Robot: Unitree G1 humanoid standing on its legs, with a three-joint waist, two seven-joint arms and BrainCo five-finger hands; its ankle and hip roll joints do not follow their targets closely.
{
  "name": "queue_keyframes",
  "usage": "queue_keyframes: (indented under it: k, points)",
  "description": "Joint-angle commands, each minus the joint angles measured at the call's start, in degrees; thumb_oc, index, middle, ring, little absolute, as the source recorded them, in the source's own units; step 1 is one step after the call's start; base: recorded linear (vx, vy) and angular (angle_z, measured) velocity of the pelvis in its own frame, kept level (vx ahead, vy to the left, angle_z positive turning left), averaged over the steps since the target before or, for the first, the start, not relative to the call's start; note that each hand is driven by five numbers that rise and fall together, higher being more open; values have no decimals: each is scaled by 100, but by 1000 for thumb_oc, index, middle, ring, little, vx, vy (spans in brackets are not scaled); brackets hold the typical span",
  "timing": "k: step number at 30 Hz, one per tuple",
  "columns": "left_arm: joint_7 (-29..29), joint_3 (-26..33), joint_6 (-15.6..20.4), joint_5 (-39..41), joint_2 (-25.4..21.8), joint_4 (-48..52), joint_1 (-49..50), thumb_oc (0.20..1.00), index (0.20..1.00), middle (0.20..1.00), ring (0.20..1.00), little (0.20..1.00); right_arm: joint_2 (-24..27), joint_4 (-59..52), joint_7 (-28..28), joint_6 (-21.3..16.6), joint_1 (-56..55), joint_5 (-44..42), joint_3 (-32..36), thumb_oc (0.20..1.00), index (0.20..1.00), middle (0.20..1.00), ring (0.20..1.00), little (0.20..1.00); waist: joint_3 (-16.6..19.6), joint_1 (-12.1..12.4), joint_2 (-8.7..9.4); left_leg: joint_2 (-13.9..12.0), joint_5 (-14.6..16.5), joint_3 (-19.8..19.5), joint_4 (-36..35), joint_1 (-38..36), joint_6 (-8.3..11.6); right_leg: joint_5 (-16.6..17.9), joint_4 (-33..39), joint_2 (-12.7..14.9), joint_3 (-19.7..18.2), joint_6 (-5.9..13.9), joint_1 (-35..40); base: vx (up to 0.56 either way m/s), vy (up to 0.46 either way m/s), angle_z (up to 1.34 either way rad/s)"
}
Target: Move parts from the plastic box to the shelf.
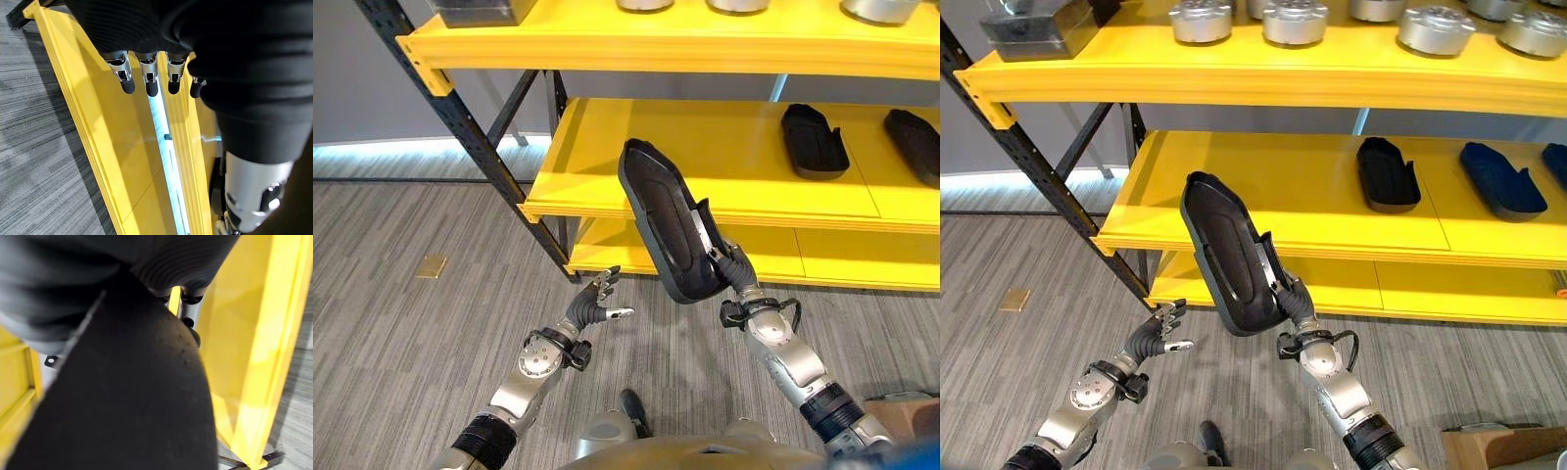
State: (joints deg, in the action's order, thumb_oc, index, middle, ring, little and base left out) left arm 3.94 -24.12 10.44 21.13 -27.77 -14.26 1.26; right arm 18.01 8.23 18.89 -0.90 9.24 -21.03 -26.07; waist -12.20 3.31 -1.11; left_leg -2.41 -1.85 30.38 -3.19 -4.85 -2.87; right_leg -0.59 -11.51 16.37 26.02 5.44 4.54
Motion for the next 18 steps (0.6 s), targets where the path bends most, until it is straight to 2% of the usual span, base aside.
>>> queue_keyframes:
  k: [1,3,5,6,7,8,9,10,11,14,15,16,18]
  points:
    - [125,78,363,11,117,551,-117,1000,1000,1000,1000,1000,-77,-321,179,-264,480,117,150,200,200,200,200,200,128,185,-126,-135,-132,-688,-45,-69,188,-211,-647,69,235,354,-178,0,227,-9]
    - [144,82,382,36,138,537,-109,1000,1000,1000,1000,1000,-85,-331,220,-211,526,131,154,200,200,200,200,200,136,231,-128,-52,-115,-676,-82,-60,126,-158,-880,186,266,385,-250,20,185,-6]
    - [91,61,345,54,161,476,-178,1000,1000,1000,1000,1000,-50,-356,148,-179,509,68,198,200,200,200,200,200,133,97,-73,45,-73,-806,-134,-59,75,-249,-957,-167,-134,377,-385,70,117,1]
    - [67,16,310,72,194,437,-237,1000,1000,1000,1000,1000,-25,-373,160,-211,467,36,216,200,200,200,200,200,122,-40,-6,66,-43,-877,-144,-70,102,-339,-645,-523,-421,334,-405,83,28,6]
    - [59,5,302,81,215,414,-255,1000,1000,1000,1000,1000,-17,-373,148,-225,453,30,230,200,200,200,200,200,117,-80,12,61,-35,-888,-146,-82,121,-351,-478,-621,-475,312,-374,58,-21,23]
    - [-4,-8,280,30,337,318,-334,1000,1000,1000,1000,1000,5,-329,29,-233,446,17,323,200,200,200,200,200,109,-151,57,-11,-127,-755,-150,-56,178,-101,174,-782,-413,229,-320,91,-18,40]
    - [-30,-17,272,20,366,307,-341,1000,1000,1000,1000,1000,5,-303,-3,-230,449,14,351,200,200,200,200,200,112,-160,82,21,-29,-808,-160,-126,237,-108,287,-739,-436,323,-281,75,-17,41]
    - [-40,-19,270,15,377,303,-345,1000,1000,1000,1000,1000,5,-293,-16,-231,453,12,362,200,200,200,200,200,103,-162,86,20,-24,-800,-161,-137,244,-73,342,-732,-421,335,-272,94,-43,17]
    - [-134,-42,219,15,458,262,-444,1000,1000,1000,1000,1000,3,-118,-89,-256,560,-42,443,200,200,200,200,200,51,-202,124,0,-1,-691,-181,-177,318,421,779,-601,-397,489,-432,43,-54,0]
    - [-125,-61,223,-14,480,205,-495,1000,1000,1000,1000,1000,-30,-3,-69,-313,577,-93,481,200,200,200,200,200,11,-245,138,-2,86,-684,-181,-251,332,740,998,-494,-463,619,-505,42,-74,-9]
    - [-57,-76,218,-65,477,193,-520,1000,1000,1000,1000,1000,-86,85,-34,-388,567,-54,549,200,200,200,200,200,-44,-289,192,2,89,-591,-181,-278,288,1149,1069,-325,-497,661,-755,42,-122,-5]
    - [-20,-84,195,-70,455,209,-521,1000,1000,1000,1000,1000,-105,92,11,-395,542,-27,596,200,200,200,200,200,-66,-321,212,13,155,-593,-181,-331,276,1307,1073,-235,-561,723,-867,62,-128,6]
    - [39,-95,200,-94,428,206,-513,1000,1000,1000,1000,1000,-113,97,48,-389,501,-39,655,200,200,200,200,200,-91,-361,231,19,224,-601,-181,-396,260,1443,1045,-154,-648,773,-978,114,-82,20]
